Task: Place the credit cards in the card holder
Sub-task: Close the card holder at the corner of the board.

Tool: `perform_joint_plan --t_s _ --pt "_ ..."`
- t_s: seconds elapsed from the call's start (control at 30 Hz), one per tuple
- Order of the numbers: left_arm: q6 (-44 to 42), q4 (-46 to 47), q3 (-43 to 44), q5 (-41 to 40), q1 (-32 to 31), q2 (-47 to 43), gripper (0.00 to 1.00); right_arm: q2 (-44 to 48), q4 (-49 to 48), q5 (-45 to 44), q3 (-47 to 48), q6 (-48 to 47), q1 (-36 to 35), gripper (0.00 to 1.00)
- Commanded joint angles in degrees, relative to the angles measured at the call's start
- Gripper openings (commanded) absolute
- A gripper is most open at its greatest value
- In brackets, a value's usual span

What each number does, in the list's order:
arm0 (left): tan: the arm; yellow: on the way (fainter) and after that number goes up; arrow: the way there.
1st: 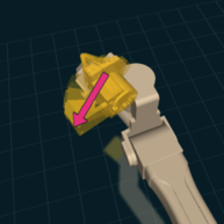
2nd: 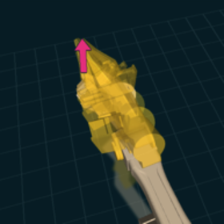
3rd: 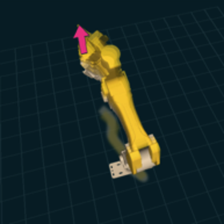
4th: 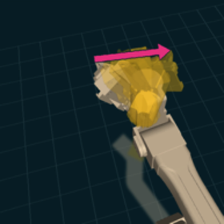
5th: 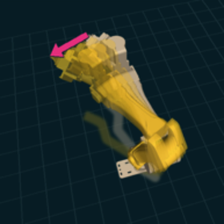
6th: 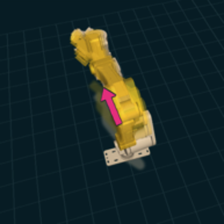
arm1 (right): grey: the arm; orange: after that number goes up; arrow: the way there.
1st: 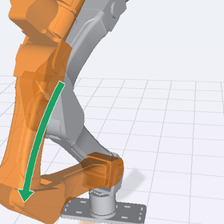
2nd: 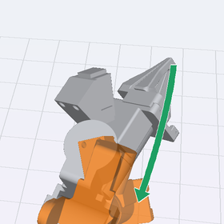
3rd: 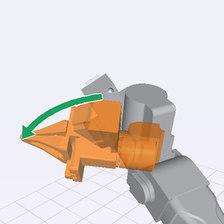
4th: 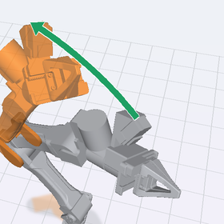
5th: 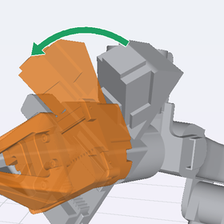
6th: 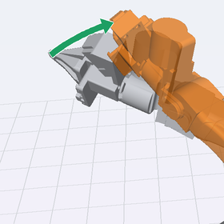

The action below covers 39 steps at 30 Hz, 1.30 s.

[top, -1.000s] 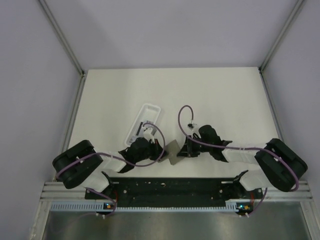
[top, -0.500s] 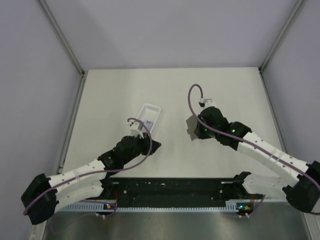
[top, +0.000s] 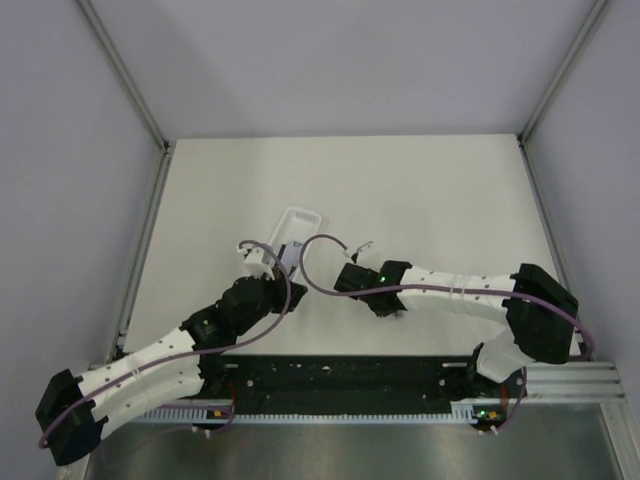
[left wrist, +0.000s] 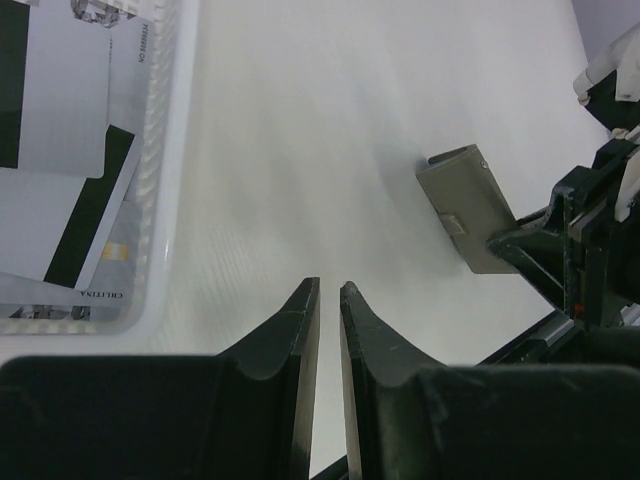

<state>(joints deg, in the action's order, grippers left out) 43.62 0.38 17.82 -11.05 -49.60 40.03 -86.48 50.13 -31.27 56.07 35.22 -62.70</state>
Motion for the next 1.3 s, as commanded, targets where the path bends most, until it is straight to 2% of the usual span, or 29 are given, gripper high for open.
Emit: perform_joint_plan --t_s 0.0,0.13,0.3,0.43,0.53,0.57,0.67,0.77,0.93,1.0,1.07,1.27 --pt "0.42 -2.05 -1.21 -2.05 -0.23 -1.8 0.19 -3.16 -2.4 -1.43 3.78 3.45 -4.62 0.13" --pt "0.77 -3.54 -1.48 -3.1 -0.14 -2.76 0.19 -3.7 -6.6 2.16 4.31 3.02 -7.61 0.22" --pt "0.77 -4.25 -2.18 -4.59 -0.14 -4.08 0.2 4.81 -22.76 17.27 -1.22 -1.29 -7.62 0.31" --pt "0.51 -4.6 -2.09 -4.95 -0.14 -4.44 0.22 9.13 -26.22 21.25 -1.5 -3.49 -7.62 0.45" --pt "0.16 -4.34 -1.83 -4.86 -0.14 -4.09 0.23 12.38 -26.49 20.37 -1.93 -3.58 -7.01 0.62" --pt "0.07 -4.34 -1.65 -4.86 -0.14 -4.0 0.23 13.52 -26.75 20.63 -2.28 -3.84 -6.48 0.65" --pt "-0.63 -3.81 -1.04 -4.25 -0.14 -3.29 0.23 15.63 -26.58 21.43 -3.34 -5.34 -3.93 0.65" --pt "-2.47 -0.84 -0.6 -1.44 -0.14 -1.63 0.16 17.82 -25.43 19.05 -5.62 -4.47 -0.86 0.6" --pt "-4.33 10.23 0.98 12.6 -0.32 4.16 0.13 20.38 -25.61 23.96 -11.24 -3.23 8.72 0.56" --pt "-4.33 14.19 1.33 15.7 -0.67 7.94 0.12 21.0 -27.44 26.33 -13.44 -3.93 11.01 0.55" --pt "-4.59 16.05 2.04 16.23 -1.28 12.07 0.09 21.52 -29.38 28.53 -15.11 -4.72 11.63 0.55" --pt "-4.15 20.09 2.21 16.67 -1.81 17.27 0.08 17.76 -32.37 30.83 -16.26 -4.9 11.63 0.52"
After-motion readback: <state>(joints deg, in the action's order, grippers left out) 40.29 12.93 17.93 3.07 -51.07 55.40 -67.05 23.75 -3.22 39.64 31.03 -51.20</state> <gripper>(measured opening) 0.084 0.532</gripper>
